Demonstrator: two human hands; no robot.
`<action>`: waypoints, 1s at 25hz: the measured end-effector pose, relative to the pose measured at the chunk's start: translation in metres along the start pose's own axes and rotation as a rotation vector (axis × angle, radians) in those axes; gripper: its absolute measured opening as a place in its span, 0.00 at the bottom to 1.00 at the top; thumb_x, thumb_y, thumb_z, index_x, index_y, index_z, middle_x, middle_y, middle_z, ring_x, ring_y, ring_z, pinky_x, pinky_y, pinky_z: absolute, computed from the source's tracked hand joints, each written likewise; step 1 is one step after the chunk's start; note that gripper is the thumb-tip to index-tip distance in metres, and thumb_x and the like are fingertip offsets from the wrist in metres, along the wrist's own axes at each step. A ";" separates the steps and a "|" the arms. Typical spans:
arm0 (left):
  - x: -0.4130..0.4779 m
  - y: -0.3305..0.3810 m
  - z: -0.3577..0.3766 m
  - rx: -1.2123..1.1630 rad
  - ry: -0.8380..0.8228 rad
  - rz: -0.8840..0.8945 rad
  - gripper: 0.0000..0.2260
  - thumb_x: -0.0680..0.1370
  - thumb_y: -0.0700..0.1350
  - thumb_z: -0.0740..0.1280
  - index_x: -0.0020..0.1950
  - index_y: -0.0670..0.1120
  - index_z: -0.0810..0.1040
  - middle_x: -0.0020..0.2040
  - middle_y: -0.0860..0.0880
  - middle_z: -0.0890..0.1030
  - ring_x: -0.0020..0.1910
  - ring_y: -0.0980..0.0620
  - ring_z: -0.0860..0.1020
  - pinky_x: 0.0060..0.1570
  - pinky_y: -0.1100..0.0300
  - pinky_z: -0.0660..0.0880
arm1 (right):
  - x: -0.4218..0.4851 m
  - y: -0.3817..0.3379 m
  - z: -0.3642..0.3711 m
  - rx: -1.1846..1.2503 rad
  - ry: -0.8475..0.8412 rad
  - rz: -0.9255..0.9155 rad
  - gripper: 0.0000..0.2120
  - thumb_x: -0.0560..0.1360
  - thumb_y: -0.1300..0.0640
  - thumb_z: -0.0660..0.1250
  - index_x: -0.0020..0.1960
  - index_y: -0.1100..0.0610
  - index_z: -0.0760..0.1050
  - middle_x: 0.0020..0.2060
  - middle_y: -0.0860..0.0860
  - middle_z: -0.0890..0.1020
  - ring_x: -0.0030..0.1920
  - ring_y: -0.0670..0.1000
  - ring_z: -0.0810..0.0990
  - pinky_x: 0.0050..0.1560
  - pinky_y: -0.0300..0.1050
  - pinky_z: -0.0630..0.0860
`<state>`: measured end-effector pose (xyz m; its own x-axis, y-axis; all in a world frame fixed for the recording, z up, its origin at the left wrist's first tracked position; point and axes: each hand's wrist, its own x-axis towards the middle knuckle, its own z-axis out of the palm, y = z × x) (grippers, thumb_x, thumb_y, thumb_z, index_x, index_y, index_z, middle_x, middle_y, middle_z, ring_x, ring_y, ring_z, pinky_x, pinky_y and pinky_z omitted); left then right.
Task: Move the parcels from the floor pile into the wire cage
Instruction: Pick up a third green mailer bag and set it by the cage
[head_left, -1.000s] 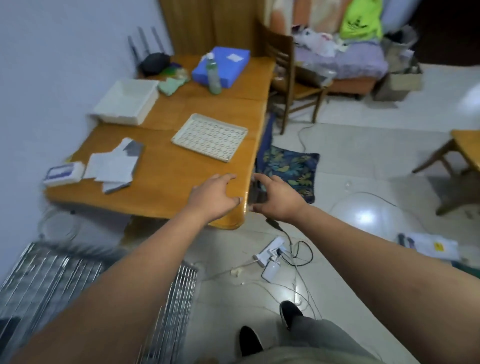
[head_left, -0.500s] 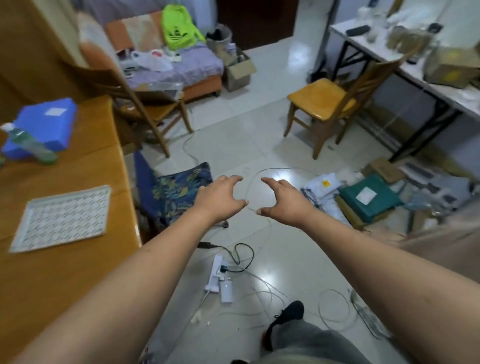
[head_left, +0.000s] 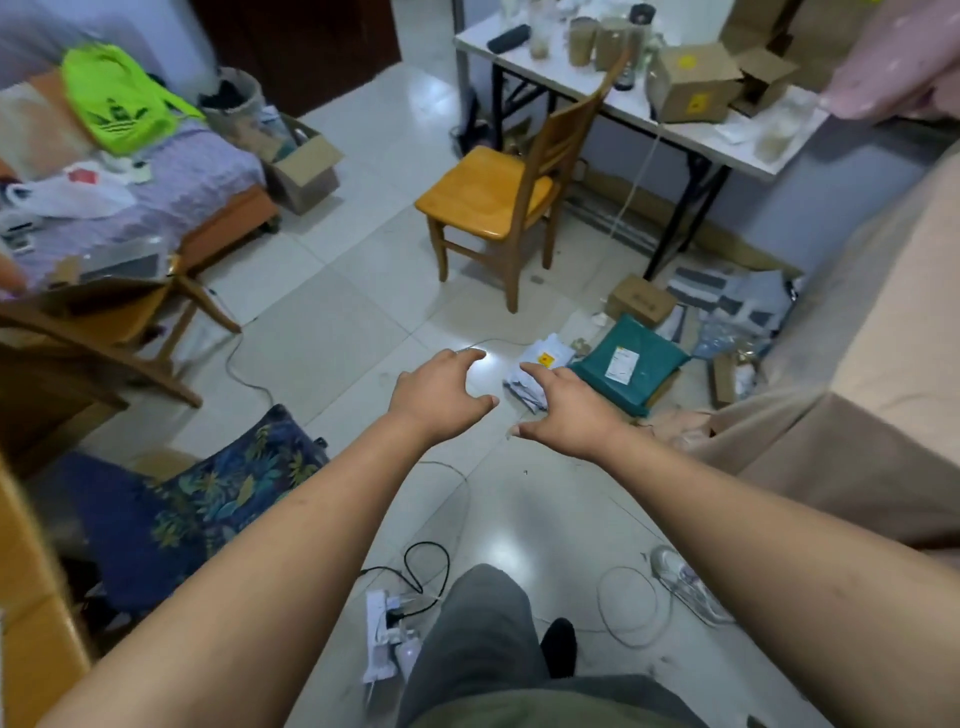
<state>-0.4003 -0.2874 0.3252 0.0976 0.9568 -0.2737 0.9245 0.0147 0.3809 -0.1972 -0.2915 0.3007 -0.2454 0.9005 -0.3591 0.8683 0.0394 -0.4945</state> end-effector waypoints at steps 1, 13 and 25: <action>0.021 0.009 -0.001 0.013 -0.018 0.025 0.29 0.76 0.62 0.68 0.76 0.60 0.67 0.70 0.54 0.73 0.68 0.51 0.74 0.66 0.47 0.69 | 0.011 0.008 -0.007 0.017 0.007 0.019 0.45 0.72 0.40 0.75 0.81 0.45 0.56 0.73 0.53 0.68 0.71 0.56 0.71 0.65 0.54 0.74; 0.260 0.118 -0.023 0.214 -0.190 0.400 0.32 0.75 0.61 0.68 0.78 0.58 0.64 0.70 0.51 0.74 0.67 0.48 0.75 0.64 0.45 0.73 | 0.135 0.089 -0.122 0.192 0.207 0.308 0.46 0.70 0.42 0.77 0.81 0.44 0.57 0.72 0.53 0.68 0.70 0.54 0.72 0.66 0.55 0.74; 0.400 0.248 0.052 0.274 -0.357 0.479 0.36 0.75 0.58 0.70 0.79 0.62 0.57 0.71 0.49 0.73 0.65 0.45 0.76 0.60 0.41 0.76 | 0.233 0.284 -0.132 0.288 0.202 0.452 0.51 0.57 0.29 0.70 0.77 0.39 0.60 0.64 0.48 0.77 0.62 0.52 0.78 0.60 0.56 0.79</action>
<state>-0.1124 0.0839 0.2646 0.5945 0.6834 -0.4237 0.8041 -0.5088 0.3075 0.0496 -0.0131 0.1810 0.2350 0.8664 -0.4405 0.7081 -0.4631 -0.5331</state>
